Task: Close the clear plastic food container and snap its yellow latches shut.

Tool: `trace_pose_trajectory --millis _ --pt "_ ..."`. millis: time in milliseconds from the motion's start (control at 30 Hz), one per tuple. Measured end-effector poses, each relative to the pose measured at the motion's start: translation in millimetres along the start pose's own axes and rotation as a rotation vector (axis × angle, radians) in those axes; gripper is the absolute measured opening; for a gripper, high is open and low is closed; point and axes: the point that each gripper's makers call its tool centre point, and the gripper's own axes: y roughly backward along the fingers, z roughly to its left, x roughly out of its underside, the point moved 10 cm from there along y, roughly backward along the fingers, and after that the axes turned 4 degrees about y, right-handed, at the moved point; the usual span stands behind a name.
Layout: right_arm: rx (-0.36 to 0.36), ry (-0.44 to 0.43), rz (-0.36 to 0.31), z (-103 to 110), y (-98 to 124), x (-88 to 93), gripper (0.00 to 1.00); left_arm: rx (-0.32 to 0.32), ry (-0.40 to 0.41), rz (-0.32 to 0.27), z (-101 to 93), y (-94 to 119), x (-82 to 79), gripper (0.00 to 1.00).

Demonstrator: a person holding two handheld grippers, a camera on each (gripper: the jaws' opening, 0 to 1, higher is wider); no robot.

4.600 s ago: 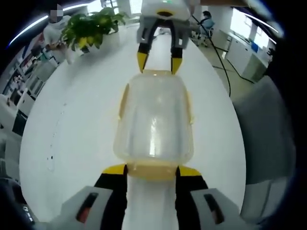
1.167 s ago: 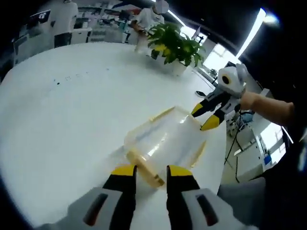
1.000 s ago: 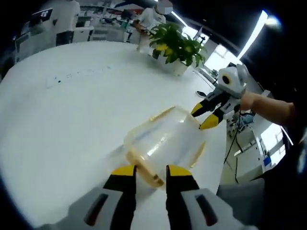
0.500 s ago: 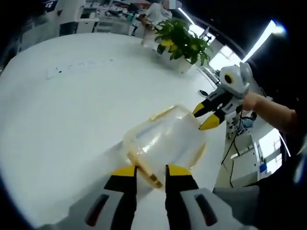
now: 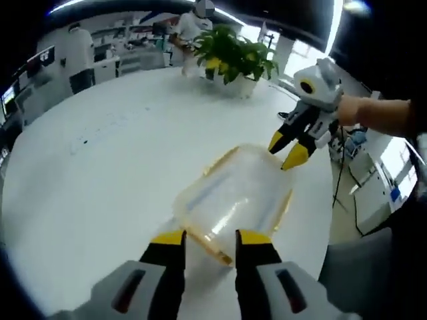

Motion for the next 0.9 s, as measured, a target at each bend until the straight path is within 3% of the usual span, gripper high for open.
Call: trace_pose_trajectory --millis 100,233,333,433,533,633,700,767,900 --pt "0.03 0.076 0.032 1.0 0.2 -4.7 0.25 -0.018 -0.037 -0.008 -1.5 1.2 -1.0 0.23" --pt "0.084 0.203 0.054 6.7 1.0 -9.0 0.26 -0.037 -0.178 -0.005 -8.9 1.8 -6.0 0.21" --pt "0.102 0.248 0.063 11.5 2.3 -9.0 0.26 -0.053 -0.266 0.0 -15.0 -0.7 -10.1 0.17" --pt "0.112 0.329 0.098 16.3 3.5 -11.5 0.23 -0.042 -0.292 -0.004 -20.1 -5.0 -13.3 0.17" --pt "0.139 0.428 0.116 20.3 1.6 -16.1 0.22 -0.031 -0.367 0.001 -22.2 -9.6 -19.5 0.17" --pt "0.164 0.539 0.104 19.2 0.1 -22.9 0.19 -0.006 -0.43 -0.004 -28.8 -11.3 -26.2 0.17" --pt "0.138 0.511 0.095 20.6 -1.4 -25.5 0.13 0.012 -0.485 -0.023 -33.0 -12.8 -31.1 0.16" --pt "0.105 0.485 0.018 23.0 -6.6 -36.3 0.15 0.025 -0.49 -0.028 -37.3 -13.9 -33.6 0.16" --pt "0.056 0.509 -0.019 31.3 -17.2 -51.1 0.27 0.04 -0.507 -0.024 -42.6 -20.0 -36.0 0.16"
